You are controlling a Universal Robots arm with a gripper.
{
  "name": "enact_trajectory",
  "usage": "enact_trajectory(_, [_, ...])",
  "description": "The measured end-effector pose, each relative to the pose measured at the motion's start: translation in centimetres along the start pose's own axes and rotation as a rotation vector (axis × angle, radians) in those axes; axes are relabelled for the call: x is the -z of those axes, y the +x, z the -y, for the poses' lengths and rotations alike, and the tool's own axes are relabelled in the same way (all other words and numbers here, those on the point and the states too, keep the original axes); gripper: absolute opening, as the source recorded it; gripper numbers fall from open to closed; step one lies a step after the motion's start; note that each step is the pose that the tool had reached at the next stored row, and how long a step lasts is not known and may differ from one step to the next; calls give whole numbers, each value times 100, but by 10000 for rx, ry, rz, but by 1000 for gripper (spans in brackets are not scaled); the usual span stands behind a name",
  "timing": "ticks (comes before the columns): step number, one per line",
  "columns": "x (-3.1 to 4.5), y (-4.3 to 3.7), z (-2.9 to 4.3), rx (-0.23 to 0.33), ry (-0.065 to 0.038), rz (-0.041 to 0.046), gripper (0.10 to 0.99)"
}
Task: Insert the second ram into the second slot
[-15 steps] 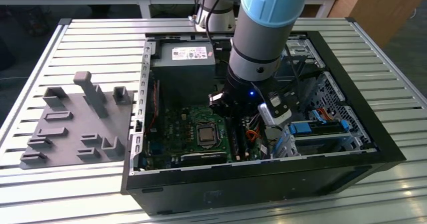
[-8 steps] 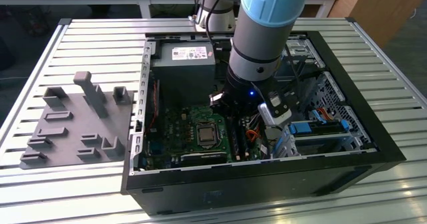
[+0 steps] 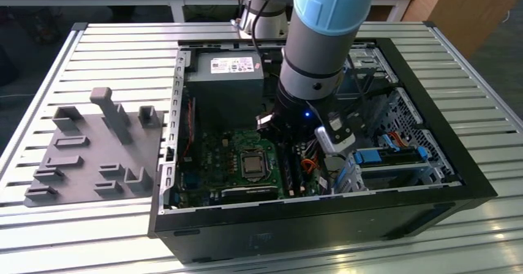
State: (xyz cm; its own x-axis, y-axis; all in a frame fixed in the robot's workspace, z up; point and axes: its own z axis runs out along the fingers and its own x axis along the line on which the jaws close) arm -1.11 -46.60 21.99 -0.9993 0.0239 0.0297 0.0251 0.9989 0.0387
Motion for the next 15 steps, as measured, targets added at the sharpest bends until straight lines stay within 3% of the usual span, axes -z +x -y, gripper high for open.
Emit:
enact_trajectory(5, [-57, -2, 0, 0, 27, 1, 106])
enact_trajectory(9, [-56, -1, 2, -1, 38, 1, 106])
enact_trajectory(13, [-7, -1, -8, 0, -9, 13, 106])
enact_trajectory(15, [39, 1, -5, -1, 23, 5, 106])
